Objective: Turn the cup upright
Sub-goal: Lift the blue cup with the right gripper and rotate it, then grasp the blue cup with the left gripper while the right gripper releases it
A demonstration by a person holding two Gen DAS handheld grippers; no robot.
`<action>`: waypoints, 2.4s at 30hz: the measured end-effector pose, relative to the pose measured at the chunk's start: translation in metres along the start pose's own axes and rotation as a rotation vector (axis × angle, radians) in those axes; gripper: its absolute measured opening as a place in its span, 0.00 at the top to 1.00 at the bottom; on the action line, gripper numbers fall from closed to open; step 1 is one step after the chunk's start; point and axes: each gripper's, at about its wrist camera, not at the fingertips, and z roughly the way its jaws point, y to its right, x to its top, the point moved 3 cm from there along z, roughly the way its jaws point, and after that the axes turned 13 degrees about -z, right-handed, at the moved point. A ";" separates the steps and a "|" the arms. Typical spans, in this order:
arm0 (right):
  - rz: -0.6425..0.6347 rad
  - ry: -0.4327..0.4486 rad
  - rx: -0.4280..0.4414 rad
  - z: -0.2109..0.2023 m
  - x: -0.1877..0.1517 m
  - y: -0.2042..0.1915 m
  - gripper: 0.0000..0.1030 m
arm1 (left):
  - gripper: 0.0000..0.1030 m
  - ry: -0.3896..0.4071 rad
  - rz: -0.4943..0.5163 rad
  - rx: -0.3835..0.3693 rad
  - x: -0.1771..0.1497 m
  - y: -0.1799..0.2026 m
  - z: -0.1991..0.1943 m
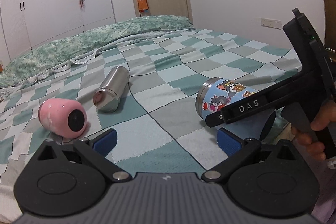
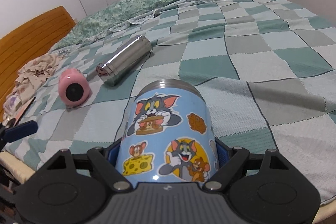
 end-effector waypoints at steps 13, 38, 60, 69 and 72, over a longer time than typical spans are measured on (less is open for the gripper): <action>0.040 0.001 0.038 -0.019 0.009 0.013 0.00 | 0.00 0.015 -0.029 0.036 0.002 0.003 -0.015; -0.276 0.237 -0.001 -0.098 0.012 0.146 0.00 | 0.00 -0.192 -0.267 0.235 0.041 0.111 0.035; -0.385 0.209 0.078 -0.057 0.004 0.172 0.00 | 0.16 -0.555 -0.429 0.378 0.051 0.101 0.148; -0.376 0.206 0.081 -0.062 -0.004 0.166 0.00 | 0.16 -0.493 -0.389 0.346 0.050 0.106 0.131; -0.370 0.214 0.076 -0.069 -0.007 0.163 0.00 | 0.16 -0.463 -0.386 0.322 0.052 0.104 0.120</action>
